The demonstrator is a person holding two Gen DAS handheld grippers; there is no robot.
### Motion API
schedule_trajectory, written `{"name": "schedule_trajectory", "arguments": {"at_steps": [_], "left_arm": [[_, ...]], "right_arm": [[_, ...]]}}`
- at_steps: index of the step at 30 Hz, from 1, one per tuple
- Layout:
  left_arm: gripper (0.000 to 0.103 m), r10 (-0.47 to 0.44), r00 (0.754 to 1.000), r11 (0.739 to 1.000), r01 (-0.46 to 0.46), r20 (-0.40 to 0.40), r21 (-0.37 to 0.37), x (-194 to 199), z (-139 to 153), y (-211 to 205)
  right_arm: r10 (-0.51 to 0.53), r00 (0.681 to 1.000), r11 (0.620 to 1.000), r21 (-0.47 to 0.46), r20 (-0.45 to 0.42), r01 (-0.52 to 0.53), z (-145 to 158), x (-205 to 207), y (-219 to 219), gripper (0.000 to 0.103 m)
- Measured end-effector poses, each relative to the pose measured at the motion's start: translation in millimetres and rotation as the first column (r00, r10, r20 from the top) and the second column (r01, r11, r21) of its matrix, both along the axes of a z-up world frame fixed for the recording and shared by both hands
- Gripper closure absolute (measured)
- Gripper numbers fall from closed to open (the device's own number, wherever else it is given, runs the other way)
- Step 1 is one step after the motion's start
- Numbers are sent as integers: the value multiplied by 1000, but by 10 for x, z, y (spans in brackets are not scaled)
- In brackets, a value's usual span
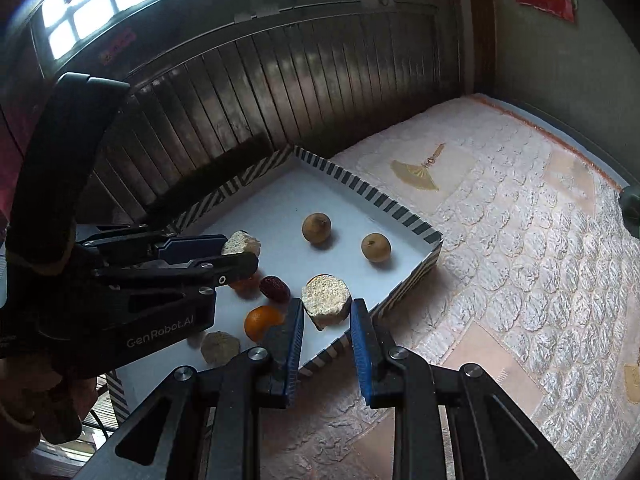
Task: Organize fruits
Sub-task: 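Carry both cake slices into the tray and open both grippers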
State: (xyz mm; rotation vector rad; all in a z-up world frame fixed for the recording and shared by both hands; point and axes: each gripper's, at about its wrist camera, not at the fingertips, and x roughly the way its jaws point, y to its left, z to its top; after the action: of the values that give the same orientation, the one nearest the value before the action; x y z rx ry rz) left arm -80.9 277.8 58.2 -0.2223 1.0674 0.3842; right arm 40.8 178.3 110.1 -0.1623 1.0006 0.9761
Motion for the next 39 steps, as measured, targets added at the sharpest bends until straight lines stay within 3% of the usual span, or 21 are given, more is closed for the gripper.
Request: {"name": "schedule_trajectory", "arguments": {"at_steps": [7,25,28,33,39], "left_arm": [[76,54,998,998,-54,-16,-16,-170,-116,188],[76,73,997,997,-73,-3,-39,-170,-144,284],[72,76,997,997,-76,-8,-20,-168,-138,279],[55,94,995,996,-94,-14,-10,-175,-136,298],[55,109,994,994,-110,-8,-11,-203,-87,283]], "right_arm": [[62,998,998,-29,-20,-63,-138,-58,325,80],[115,993,991,-66,-39,-118,-360,199,852,80],[123,991,990,-63,-51,-127,-441,244,912,80],[102,994,992,-66,-45,-105,-451,304,895,78],[68,998,997,-35,-10,-68,-281,262,688,77]]}}
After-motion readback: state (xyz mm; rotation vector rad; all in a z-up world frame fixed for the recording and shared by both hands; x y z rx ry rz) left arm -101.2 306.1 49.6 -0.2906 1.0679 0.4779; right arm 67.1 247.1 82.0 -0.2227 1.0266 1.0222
